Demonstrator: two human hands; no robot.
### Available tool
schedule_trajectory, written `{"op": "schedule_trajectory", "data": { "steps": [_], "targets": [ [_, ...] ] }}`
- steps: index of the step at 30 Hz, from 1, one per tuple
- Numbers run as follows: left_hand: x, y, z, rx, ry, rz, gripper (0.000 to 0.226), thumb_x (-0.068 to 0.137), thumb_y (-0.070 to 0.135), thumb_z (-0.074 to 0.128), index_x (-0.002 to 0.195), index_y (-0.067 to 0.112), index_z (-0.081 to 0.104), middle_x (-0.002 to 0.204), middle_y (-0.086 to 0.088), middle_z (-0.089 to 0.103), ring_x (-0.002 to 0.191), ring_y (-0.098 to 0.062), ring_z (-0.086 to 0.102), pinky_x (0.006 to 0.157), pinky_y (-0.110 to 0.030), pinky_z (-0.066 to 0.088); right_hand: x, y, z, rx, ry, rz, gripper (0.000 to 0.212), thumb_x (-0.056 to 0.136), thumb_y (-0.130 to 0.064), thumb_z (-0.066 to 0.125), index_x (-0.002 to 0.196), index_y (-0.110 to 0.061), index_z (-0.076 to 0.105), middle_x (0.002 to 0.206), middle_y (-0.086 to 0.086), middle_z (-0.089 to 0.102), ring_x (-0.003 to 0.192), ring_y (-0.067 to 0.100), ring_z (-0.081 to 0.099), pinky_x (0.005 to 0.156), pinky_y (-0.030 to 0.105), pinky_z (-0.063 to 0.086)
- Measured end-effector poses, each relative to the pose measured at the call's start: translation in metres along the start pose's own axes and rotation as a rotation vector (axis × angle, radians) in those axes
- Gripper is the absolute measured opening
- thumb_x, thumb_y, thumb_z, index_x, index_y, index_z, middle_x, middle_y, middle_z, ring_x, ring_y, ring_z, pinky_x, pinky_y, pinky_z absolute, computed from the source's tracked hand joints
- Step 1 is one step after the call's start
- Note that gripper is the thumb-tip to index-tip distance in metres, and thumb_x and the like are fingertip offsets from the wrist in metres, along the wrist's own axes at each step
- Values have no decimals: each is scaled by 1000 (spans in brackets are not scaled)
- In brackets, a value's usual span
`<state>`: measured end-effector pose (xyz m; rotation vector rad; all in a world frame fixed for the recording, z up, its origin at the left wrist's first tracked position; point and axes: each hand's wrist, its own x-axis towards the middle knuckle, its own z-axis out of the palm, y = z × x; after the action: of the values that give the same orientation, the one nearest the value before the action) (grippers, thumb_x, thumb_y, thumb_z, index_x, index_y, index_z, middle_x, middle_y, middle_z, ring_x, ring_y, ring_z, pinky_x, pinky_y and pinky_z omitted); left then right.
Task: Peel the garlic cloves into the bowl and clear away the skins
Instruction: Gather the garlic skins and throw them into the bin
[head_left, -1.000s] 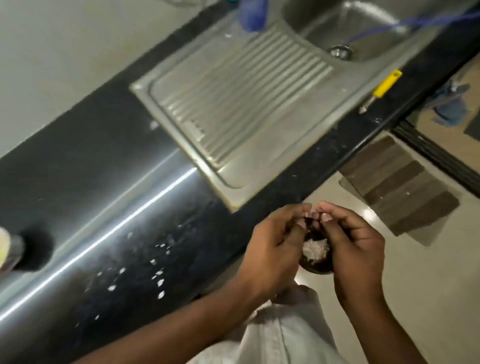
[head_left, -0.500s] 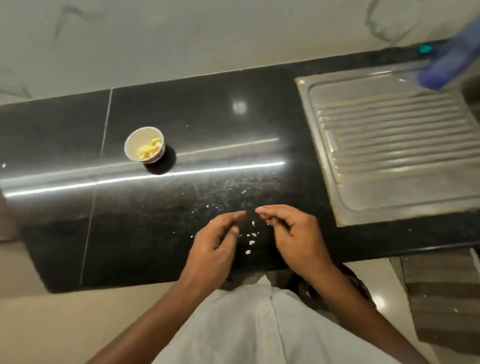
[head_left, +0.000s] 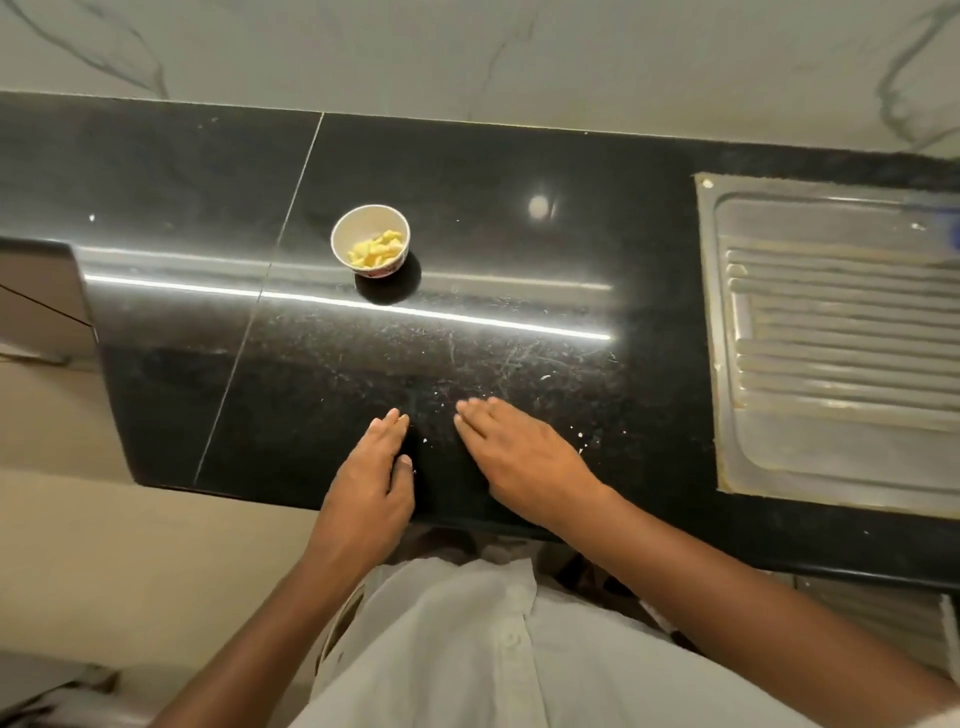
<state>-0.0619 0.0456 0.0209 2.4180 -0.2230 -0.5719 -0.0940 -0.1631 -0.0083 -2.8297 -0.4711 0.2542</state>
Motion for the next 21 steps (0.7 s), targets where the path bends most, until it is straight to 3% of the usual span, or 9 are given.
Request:
{"op": "schedule_trajectory", "data": {
  "steps": [3, 5, 7, 9, 12, 15, 18, 21],
  "targets": [
    [2, 3, 9, 30, -35, 11, 56, 112, 18, 45, 165, 19, 28, 174, 8, 16, 156, 0, 3, 123, -21, 9, -47, 14, -3, -31, -100, -52, 70, 99, -6, 53, 165, -6, 29, 173, 14, 26, 161, 28, 25, 131, 39, 10],
    [2, 8, 21, 61, -85, 56, 60, 112, 19, 42, 167, 18, 18, 174, 9, 2, 155, 0, -8, 123, -21, 1, -58, 26, -10, -25, -67, -31, 69, 93, -4, 61, 159, -7, 43, 165, 13, 43, 154, 29, 39, 130, 41, 26],
    [2, 16, 35, 87, -159, 147, 64, 112, 20, 40, 167, 18, 8, 169, 12, -10, 155, -3, -17, 123, -21, -9, -54, 39, -16, -2, 21, 82, 65, 85, 1, 62, 150, -6, 57, 152, 12, 59, 142, 29, 54, 121, 42, 43],
    [3, 25, 50, 90, -262, 253, 66, 112, 18, 40, 167, 17, 3, 167, 12, -16, 156, -6, -20, 127, -24, -12, -43, 49, -20, 75, 81, 252, 66, 87, 1, 56, 152, -8, 55, 156, 9, 54, 146, 26, 49, 118, 44, 47],
    [4, 39, 60, -16, -428, 345, 69, 111, 14, 42, 168, 21, 3, 172, 12, -13, 157, 0, -17, 129, -22, -7, -19, 54, -18, 162, 123, 409, 68, 95, -2, 55, 161, -11, 41, 167, 6, 37, 157, 24, 31, 122, 44, 41],
    [8, 48, 51, -215, -383, 256, 68, 110, 11, 44, 168, 26, 11, 174, 18, 3, 156, 10, -1, 129, -20, 3, -11, 37, -11, 176, 128, 398, 69, 97, -4, 57, 163, -11, 35, 170, 7, 30, 160, 24, 23, 125, 44, 36],
    [21, 42, 34, -234, -231, 161, 64, 109, 7, 45, 166, 25, 22, 173, 13, 19, 157, 5, 12, 132, -29, 11, -24, 10, 2, 146, 106, 233, 72, 89, 1, 62, 158, -5, 43, 165, 14, 41, 156, 29, 35, 124, 42, 35],
    [30, 31, 17, -120, -174, 132, 61, 111, 14, 45, 166, 26, 24, 173, 12, 17, 158, 2, 9, 129, -27, 9, -51, -2, 12, 58, 50, 94, 72, 77, -1, 75, 148, -3, 58, 153, 15, 57, 144, 30, 54, 121, 39, 39]
  ]
}}
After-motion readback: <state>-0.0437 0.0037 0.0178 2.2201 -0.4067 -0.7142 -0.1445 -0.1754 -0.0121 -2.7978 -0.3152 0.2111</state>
